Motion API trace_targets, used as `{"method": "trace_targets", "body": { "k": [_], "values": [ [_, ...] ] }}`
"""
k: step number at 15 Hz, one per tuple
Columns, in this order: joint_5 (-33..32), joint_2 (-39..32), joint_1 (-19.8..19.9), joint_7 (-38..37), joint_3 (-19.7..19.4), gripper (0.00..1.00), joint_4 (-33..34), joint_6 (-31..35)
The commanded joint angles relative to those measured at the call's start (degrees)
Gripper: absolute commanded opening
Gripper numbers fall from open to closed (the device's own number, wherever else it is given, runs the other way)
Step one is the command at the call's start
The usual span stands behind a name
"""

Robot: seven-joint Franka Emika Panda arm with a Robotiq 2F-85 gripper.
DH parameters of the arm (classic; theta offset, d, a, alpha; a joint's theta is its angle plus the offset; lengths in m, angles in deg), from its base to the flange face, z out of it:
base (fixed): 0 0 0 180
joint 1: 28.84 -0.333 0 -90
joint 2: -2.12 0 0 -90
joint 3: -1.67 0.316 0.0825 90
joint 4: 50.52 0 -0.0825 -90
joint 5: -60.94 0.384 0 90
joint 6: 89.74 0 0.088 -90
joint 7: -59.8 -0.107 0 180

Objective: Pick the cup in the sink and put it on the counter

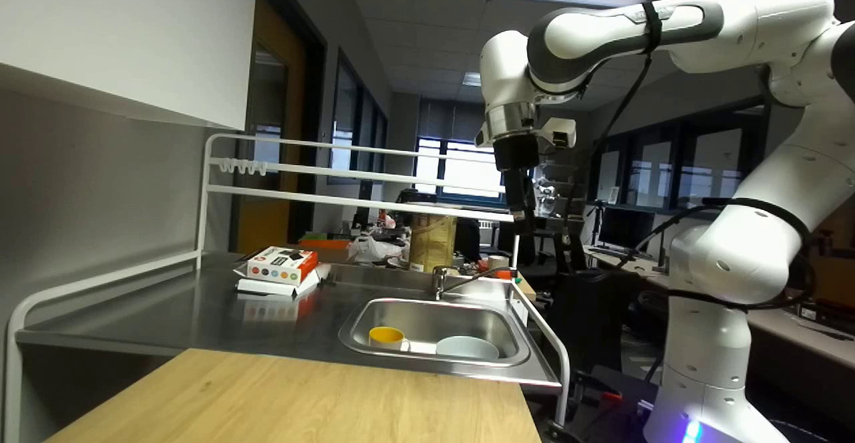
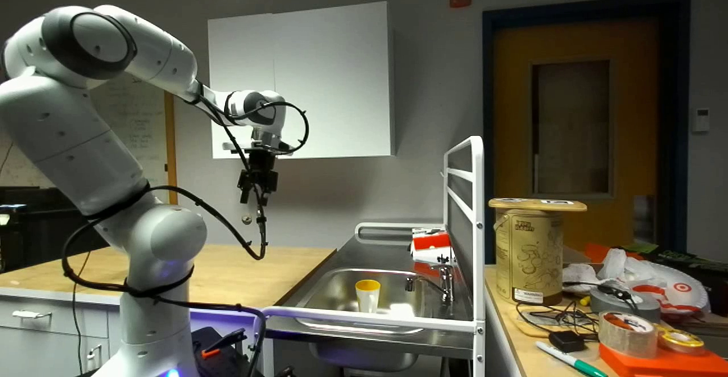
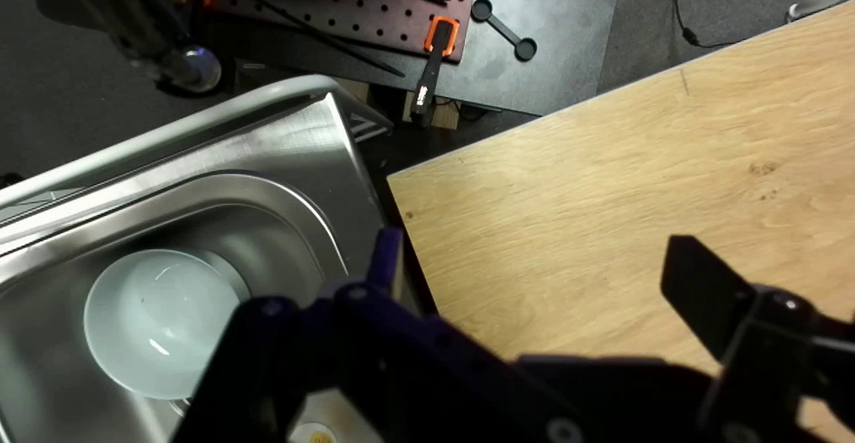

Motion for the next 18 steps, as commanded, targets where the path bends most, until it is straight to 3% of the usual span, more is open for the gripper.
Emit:
{"method": "trace_targets", "body": {
  "k": [1,4,10,18],
  "values": [
    [0.1,0.0,0.2,0.1,0.2,1.0,0.1,-0.1],
    [-0.5,-0.8,0.5,0.3,0.1,1.0,0.4,0.2],
    [-3.1,-8.8,4.5,-0.6,-1.9,1.0,4.1,3.2],
    [-4.0,-22.7,9.4,-6.7,-5.2,1.0,13.0,15.4]
  ]
}}
